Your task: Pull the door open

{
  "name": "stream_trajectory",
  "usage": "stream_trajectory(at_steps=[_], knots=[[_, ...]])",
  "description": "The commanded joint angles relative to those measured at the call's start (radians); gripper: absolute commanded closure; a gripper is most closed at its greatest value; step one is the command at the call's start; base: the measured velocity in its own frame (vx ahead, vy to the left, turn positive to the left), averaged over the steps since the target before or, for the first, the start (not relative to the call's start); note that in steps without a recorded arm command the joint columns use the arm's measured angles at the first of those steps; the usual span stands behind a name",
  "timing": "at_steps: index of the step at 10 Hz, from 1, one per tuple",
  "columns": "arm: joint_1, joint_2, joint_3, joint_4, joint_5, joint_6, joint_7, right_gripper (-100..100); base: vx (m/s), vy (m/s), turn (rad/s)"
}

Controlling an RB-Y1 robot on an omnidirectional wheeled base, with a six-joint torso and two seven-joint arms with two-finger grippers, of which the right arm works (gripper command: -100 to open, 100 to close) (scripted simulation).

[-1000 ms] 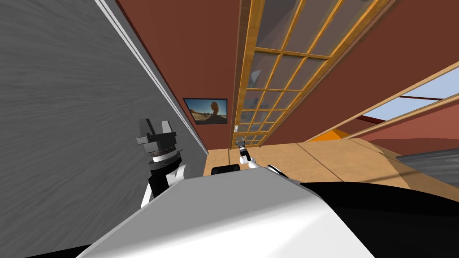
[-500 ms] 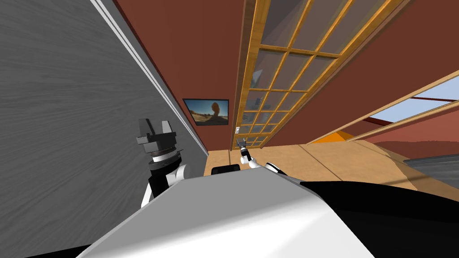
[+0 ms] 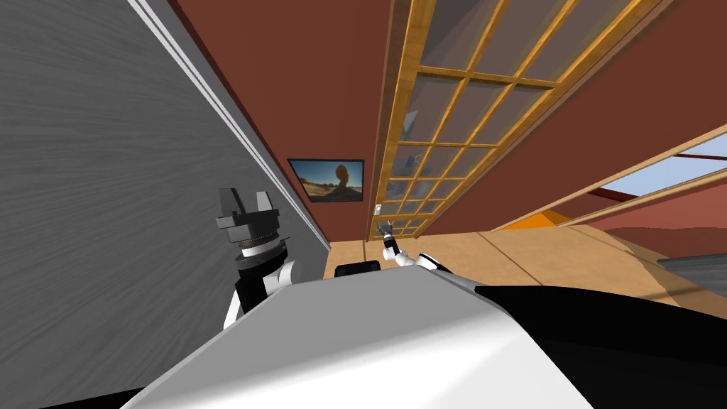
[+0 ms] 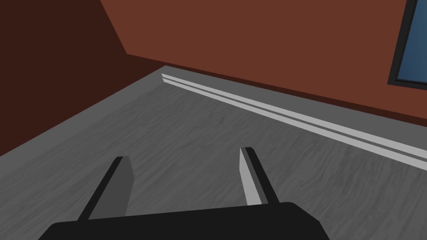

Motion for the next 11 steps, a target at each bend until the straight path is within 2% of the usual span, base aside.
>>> stream_trajectory(at_steps=[1, 4, 11], knots=[[0.000, 0.000, 0.000, 0.000, 0.000, 0.000, 0.000, -100, 0.070, 0.021, 0.000], [0.000, -0.018, -0.014, 0.016, -0.014, -0.009, -0.019, -100, 0.149, -0.051, 0.178], [0.001, -0.029, -0.024, 0.023, -0.022, -0.012, -0.027, -100, 0.141, 0.002, 0.007]])
